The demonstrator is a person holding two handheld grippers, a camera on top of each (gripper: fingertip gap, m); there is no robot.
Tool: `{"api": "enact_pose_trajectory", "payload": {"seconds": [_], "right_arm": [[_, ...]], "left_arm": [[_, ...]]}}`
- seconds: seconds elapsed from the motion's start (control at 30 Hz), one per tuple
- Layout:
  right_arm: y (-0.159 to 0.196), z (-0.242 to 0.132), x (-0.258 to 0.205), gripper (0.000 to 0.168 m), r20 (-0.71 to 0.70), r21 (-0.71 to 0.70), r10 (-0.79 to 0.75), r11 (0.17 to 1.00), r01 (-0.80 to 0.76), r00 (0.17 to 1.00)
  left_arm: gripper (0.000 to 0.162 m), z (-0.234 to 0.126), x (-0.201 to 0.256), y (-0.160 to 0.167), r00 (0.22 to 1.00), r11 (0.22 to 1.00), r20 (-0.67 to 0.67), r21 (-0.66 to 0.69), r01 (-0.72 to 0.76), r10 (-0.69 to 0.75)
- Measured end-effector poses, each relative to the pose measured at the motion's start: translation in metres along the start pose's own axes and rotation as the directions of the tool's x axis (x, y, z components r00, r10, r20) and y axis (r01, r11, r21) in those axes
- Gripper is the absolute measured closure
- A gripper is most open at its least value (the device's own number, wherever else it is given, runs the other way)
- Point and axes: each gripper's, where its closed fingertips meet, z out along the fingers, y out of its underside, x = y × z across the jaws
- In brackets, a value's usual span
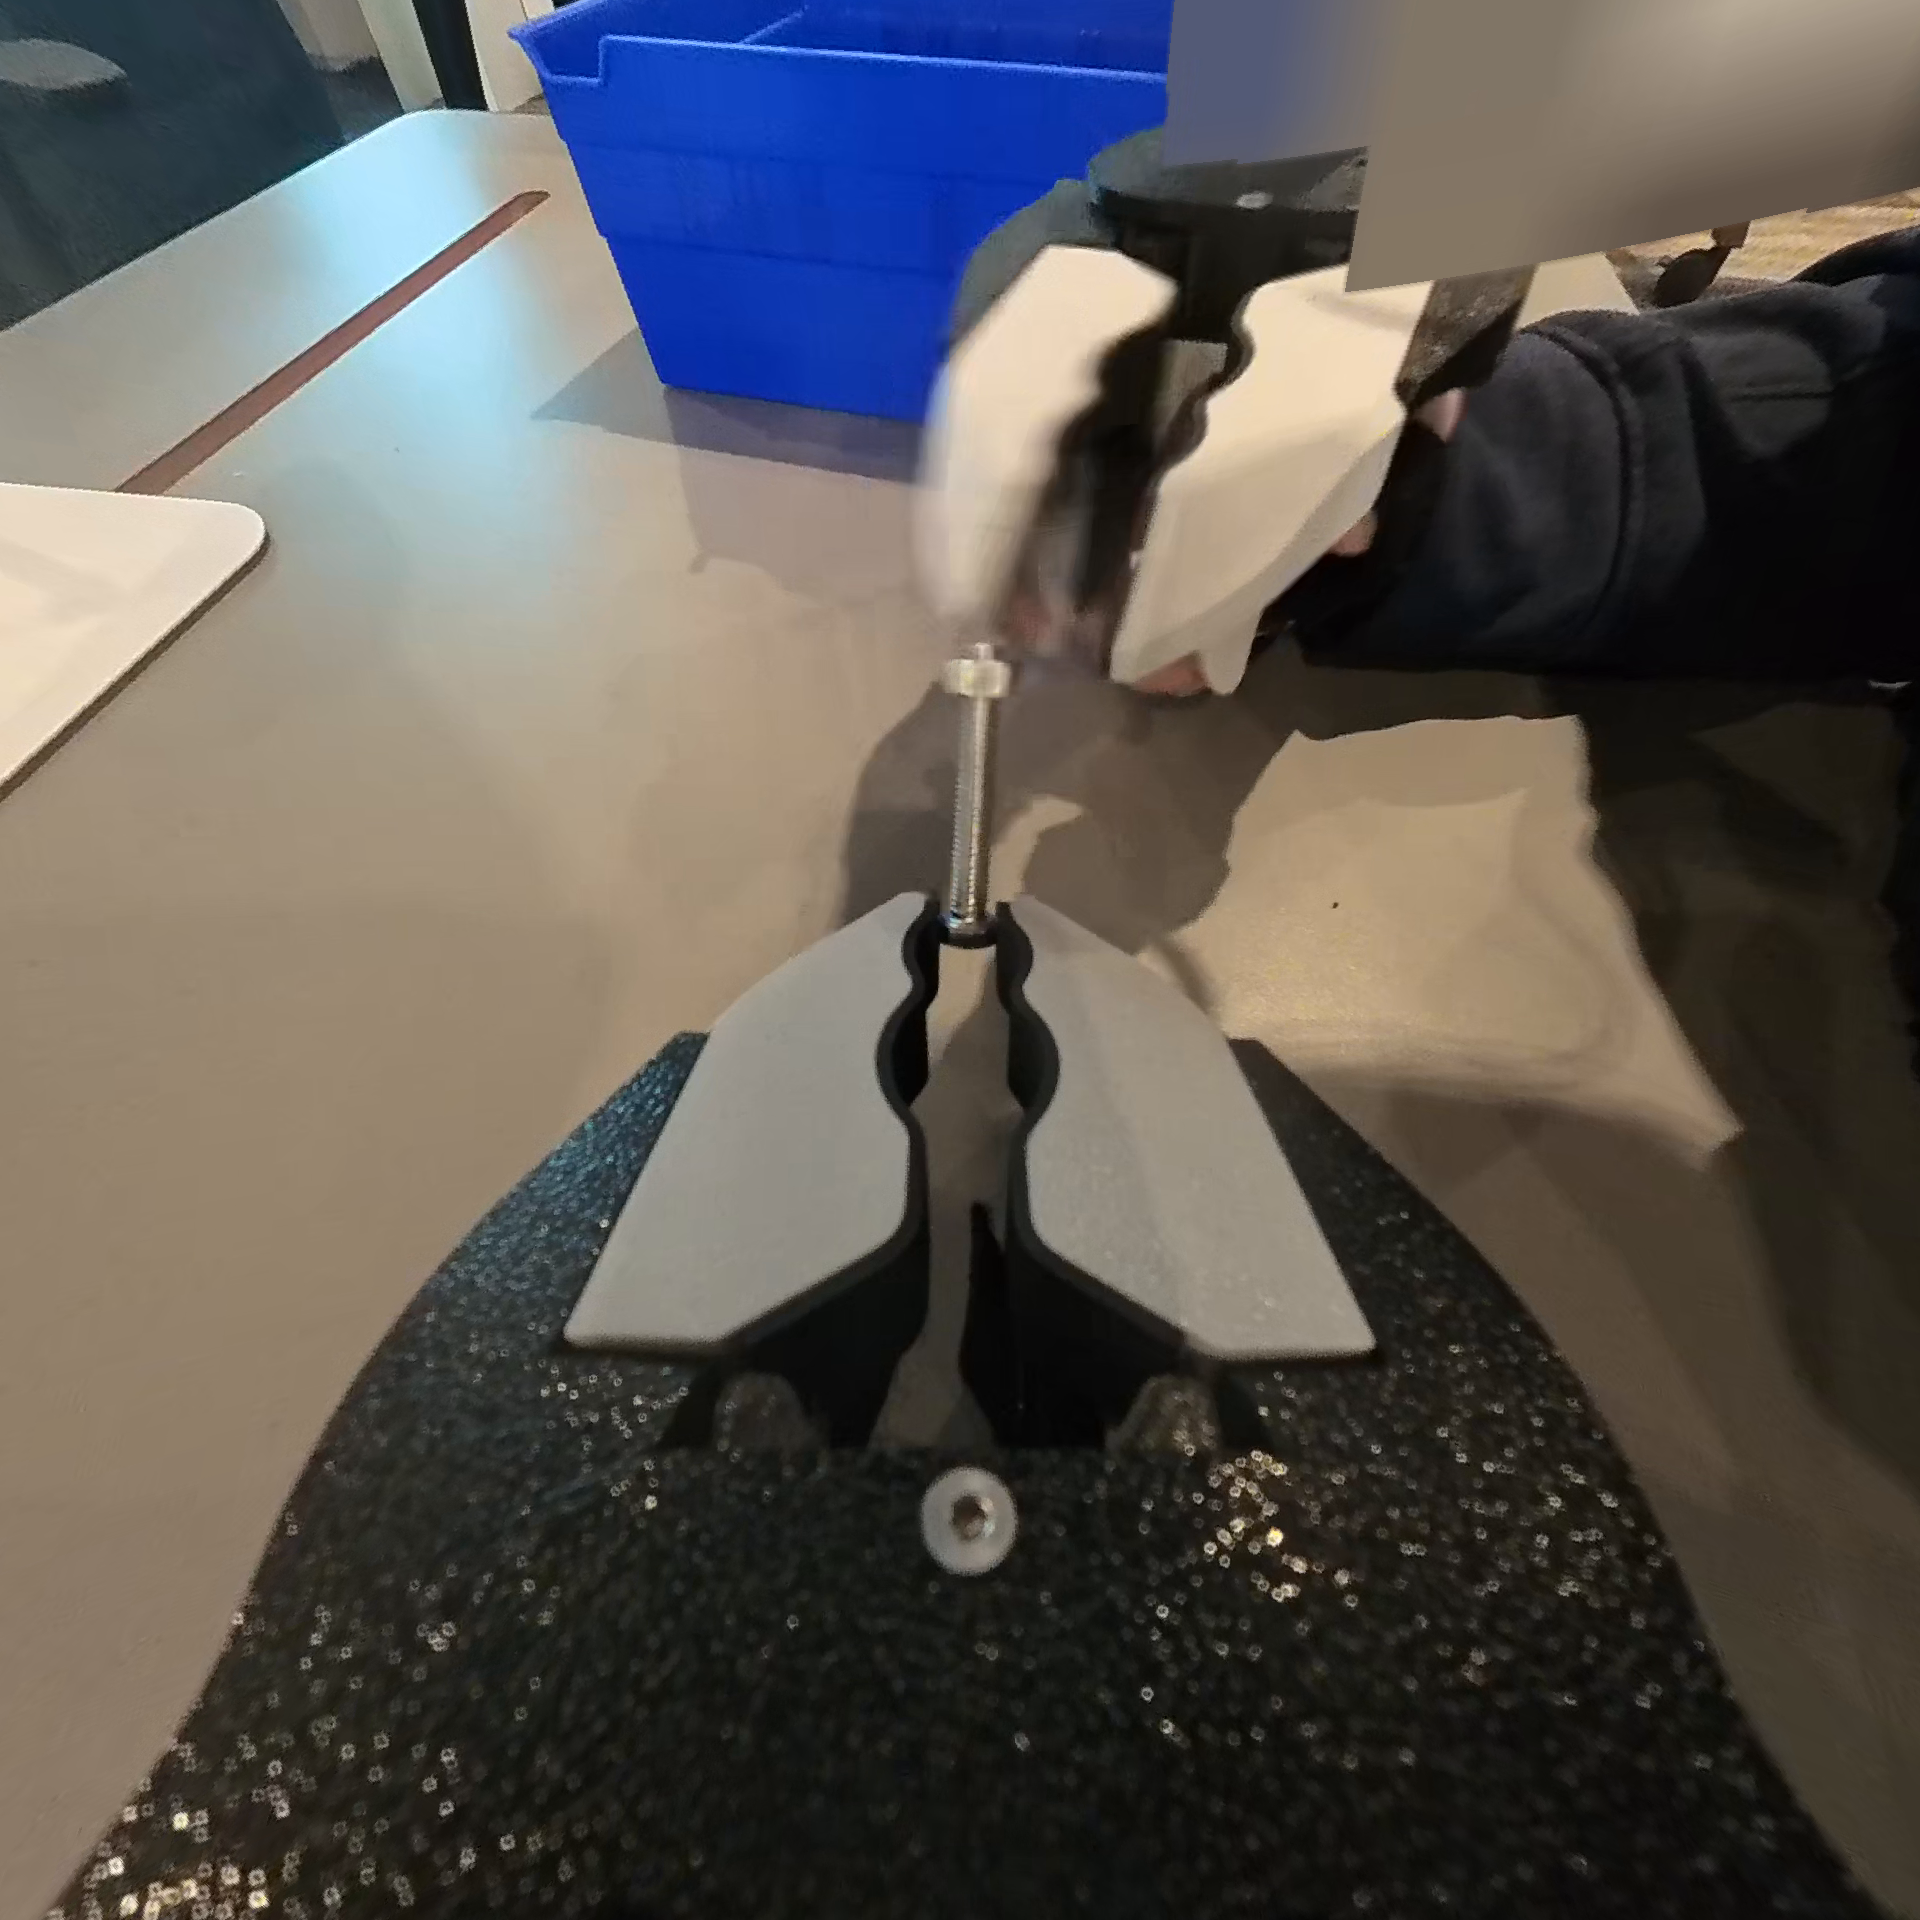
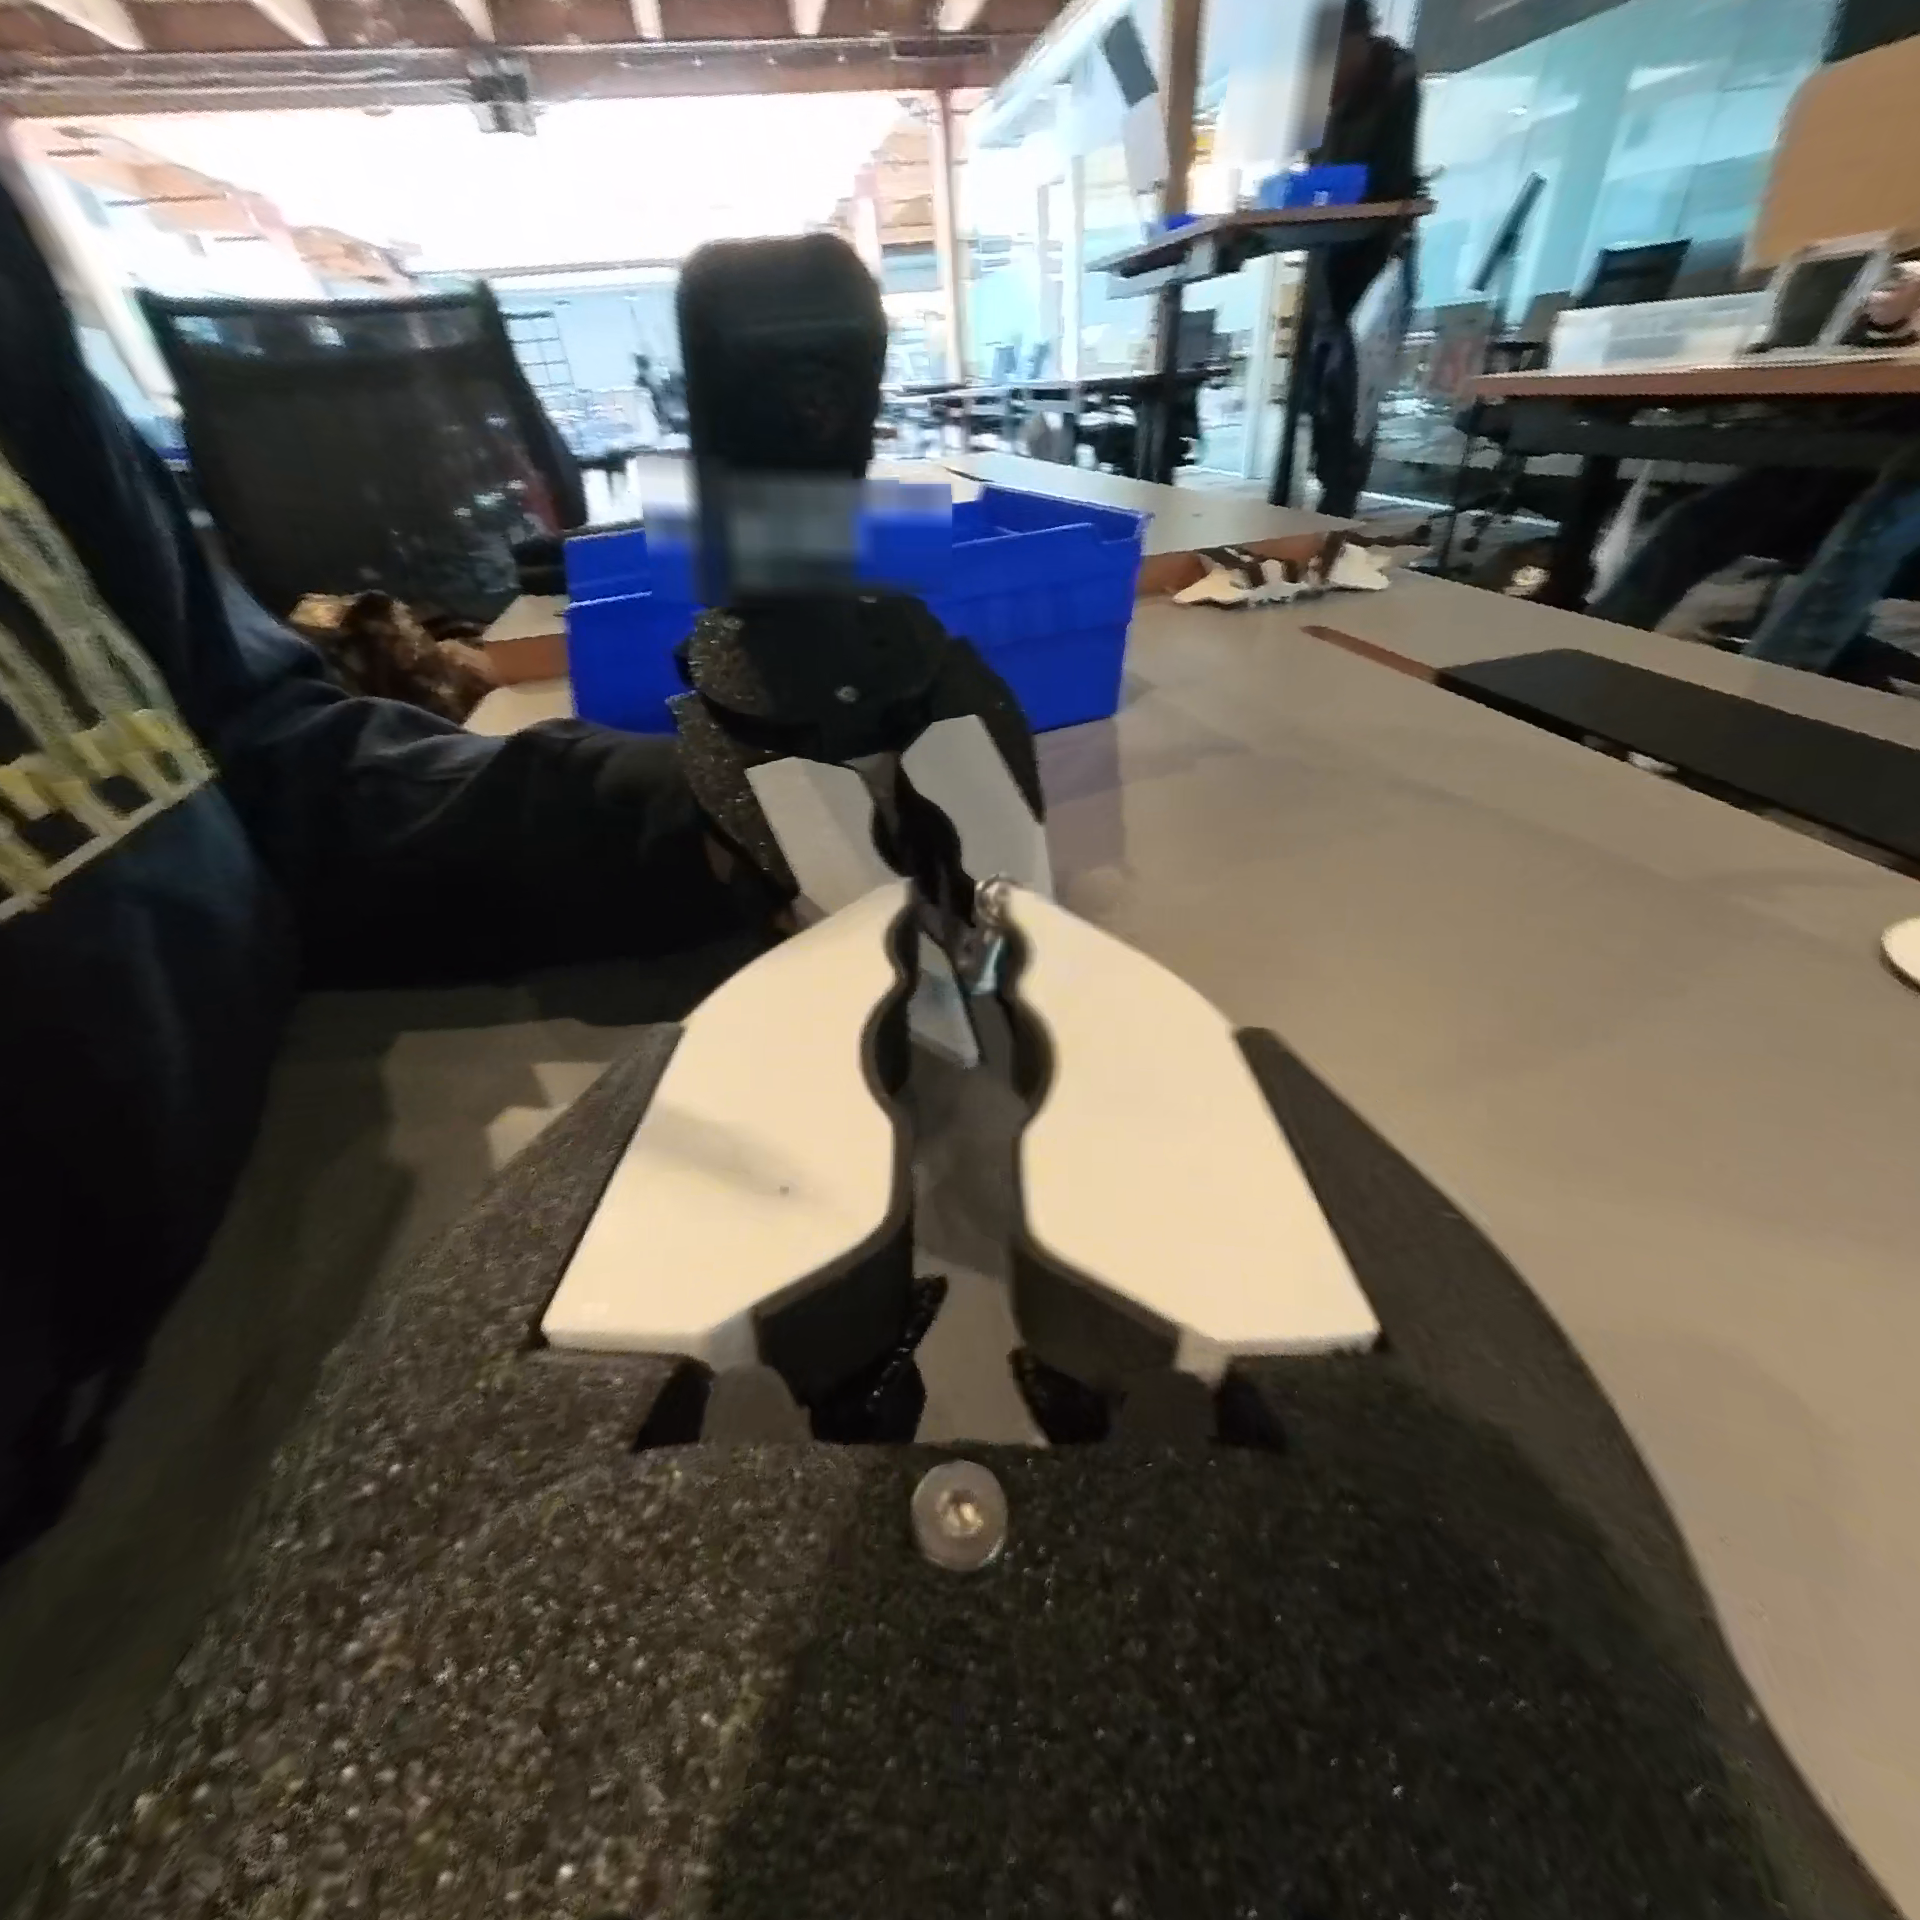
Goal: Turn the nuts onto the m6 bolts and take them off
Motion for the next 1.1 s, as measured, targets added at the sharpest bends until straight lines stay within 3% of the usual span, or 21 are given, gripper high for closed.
{"api": "enact_pose_trajectory", "payload": {"seconds": [0.03,0.1,0.27,0.37,0.43,0.5,0.57,0.67,0.83,0.9,0.93,1.03,1.1], "right_arm": [[-0.001,-0.002,-0.007,0.167,0.050,0.006,-0.001,1.000,0.001,0.999],[-0.002,-0.004,-0.008,0.168,0.069,0.017,0.009,1.000,-0.010,0.998],[0.000,-0.002,0.008,0.145,-0.042,0.006,0.032,0.999,-0.032,0.999],[0.003,0.001,0.009,0.142,-0.049,-0.023,0.030,0.999,-0.032,0.998],[0.003,0.001,0.004,0.149,-0.018,-0.023,0.026,0.999,-0.026,1.000],[0.002,-0.002,-0.010,0.168,0.082,-0.017,0.026,1.000,-0.025,0.996],[0.001,-0.004,-0.010,0.168,0.089,-0.005,0.030,1.000,-0.030,0.996],[-0.001,-0.003,0.004,0.149,-0.014,0.012,0.035,0.999,-0.035,0.999],[0.007,0.003,0.008,0.142,-0.055,-0.049,0.022,0.998,-0.025,0.998],[0.007,0.003,0.001,0.150,-0.008,-0.052,0.015,0.999,-0.016,1.000],[0.006,0.001,-0.008,0.167,0.056,-0.045,0.018,0.999,-0.015,0.998],[0.004,-0.002,-0.017,0.168,0.139,-0.030,0.059,0.998,-0.056,0.989],[0.002,-0.002,-0.007,0.166,0.074,-0.015,0.065,0.998,-0.064,0.995]], "left_arm": [[0.152,0.000,0.000,0.000,1.000,1.000,0.000,0.000,0.000,0.000],[0.152,0.000,0.000,0.000,1.000,1.000,-0.001,0.000,-0.001,0.001],[0.152,0.000,0.000,0.000,1.000,1.000,-0.002,-0.001,0.001,-0.001],[0.152,0.000,0.000,0.000,1.000,1.000,-0.001,0.000,0.002,-0.002],[0.152,0.000,0.000,0.000,1.000,1.000,-0.001,0.000,0.003,-0.003],[0.152,0.000,0.000,0.000,1.000,1.000,-0.002,-0.001,0.003,-0.003],[0.152,0.000,0.000,0.000,1.000,1.000,-0.002,0.000,0.004,-0.004],[0.152,0.000,0.000,0.001,1.000,1.000,-0.003,-0.001,0.003,-0.003],[0.152,0.000,0.000,0.001,1.000,1.000,-0.002,-0.002,0.005,-0.005],[0.152,0.000,0.000,0.001,1.000,1.000,-0.001,-0.001,0.006,-0.006],[0.152,0.000,0.000,0.001,1.000,1.000,-0.001,-0.001,0.006,-0.006],[0.152,0.000,0.000,0.001,1.000,1.000,-0.003,-0.002,0.005,-0.005],[0.152,0.000,0.000,0.001,1.000,1.000,-0.003,-0.002,0.005,-0.005]]}}
